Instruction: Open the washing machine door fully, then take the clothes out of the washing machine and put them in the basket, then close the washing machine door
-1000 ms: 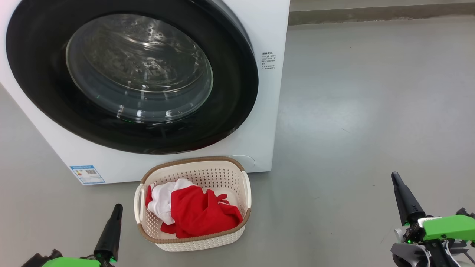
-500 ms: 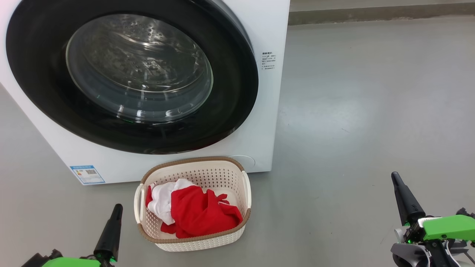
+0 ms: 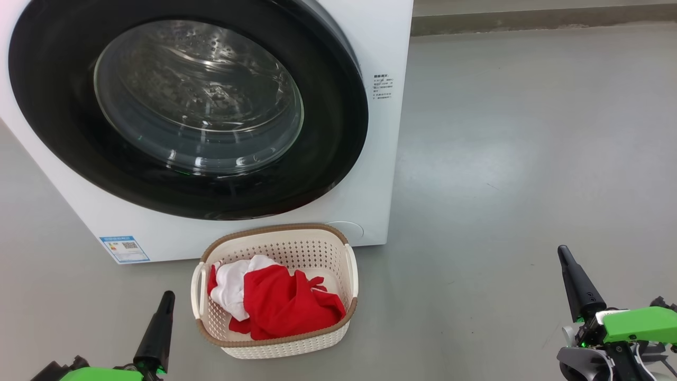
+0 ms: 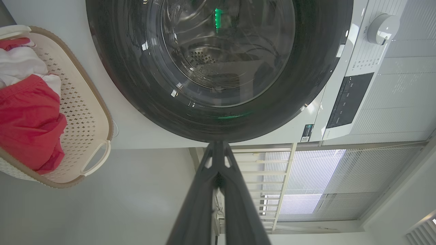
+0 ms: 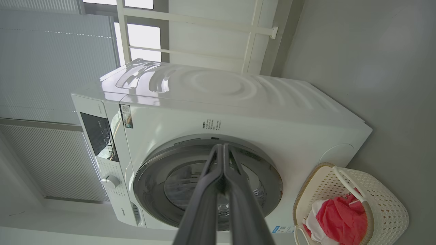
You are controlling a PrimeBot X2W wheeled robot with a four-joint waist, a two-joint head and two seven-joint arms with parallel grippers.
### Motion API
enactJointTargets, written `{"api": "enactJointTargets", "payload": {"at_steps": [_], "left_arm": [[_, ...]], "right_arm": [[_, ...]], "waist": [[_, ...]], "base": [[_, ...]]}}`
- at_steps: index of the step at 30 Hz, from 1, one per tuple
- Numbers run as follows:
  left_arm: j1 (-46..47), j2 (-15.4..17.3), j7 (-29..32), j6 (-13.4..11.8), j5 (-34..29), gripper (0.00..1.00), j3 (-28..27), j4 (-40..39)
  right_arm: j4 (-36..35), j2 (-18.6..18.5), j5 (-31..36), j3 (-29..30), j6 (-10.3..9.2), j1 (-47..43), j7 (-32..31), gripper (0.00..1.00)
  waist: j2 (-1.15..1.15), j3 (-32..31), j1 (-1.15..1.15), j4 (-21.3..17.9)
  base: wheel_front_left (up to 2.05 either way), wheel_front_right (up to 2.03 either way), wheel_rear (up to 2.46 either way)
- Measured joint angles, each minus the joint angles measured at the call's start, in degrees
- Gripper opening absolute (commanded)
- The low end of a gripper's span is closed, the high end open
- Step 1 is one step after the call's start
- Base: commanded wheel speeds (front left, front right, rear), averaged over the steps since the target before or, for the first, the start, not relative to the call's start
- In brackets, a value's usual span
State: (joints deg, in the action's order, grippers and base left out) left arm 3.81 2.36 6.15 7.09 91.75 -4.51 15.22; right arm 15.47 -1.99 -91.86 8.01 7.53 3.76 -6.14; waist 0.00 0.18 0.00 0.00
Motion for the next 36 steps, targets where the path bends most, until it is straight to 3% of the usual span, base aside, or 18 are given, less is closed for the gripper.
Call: {"api": "enactJointTargets", "payload": {"at_steps": [36], "left_arm": [[0.0,0.0,0.0,0.0,0.0,0.0,0.0,0.0]], "right_arm": [[0.0,0.0,0.0,0.0,0.0,0.0,0.0,0.0]], "waist": [[0.0,0.0,0.0,0.0]], "base": [[0.0,0.0,0.0]]}}
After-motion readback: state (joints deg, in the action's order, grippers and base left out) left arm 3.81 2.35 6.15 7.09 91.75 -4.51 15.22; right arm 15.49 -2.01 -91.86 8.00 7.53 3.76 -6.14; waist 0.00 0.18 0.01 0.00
